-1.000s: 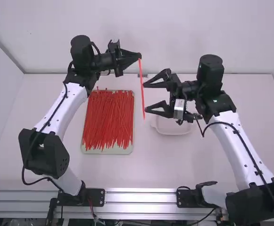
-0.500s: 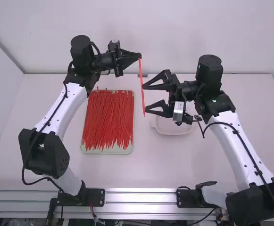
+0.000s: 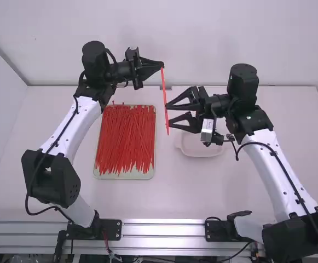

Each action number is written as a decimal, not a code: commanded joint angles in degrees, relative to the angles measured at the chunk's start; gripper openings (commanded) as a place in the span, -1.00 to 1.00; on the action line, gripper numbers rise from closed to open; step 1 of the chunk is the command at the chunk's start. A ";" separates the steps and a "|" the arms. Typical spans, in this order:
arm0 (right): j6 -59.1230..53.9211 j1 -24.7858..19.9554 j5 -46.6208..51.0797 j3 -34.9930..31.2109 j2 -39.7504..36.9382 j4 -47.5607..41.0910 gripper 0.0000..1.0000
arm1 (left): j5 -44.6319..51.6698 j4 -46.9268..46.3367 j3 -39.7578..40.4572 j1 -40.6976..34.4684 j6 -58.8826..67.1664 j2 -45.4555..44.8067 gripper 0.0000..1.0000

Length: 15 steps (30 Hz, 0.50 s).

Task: Fasten the cable tie

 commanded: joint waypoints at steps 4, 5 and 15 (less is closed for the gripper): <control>-0.04 0.26 -0.81 -0.17 0.11 0.13 -0.03 | -0.92 -2.56 -0.15 -0.11 3.04 -0.35 -0.96; -0.07 0.28 -0.83 -0.17 0.11 0.13 -0.07 | -0.92 -3.89 -0.15 -0.11 3.15 -0.35 -0.96; -0.07 0.26 -0.81 -0.17 0.11 0.13 -0.72 | -0.79 -4.76 -0.15 -0.90 4.79 -0.35 -0.96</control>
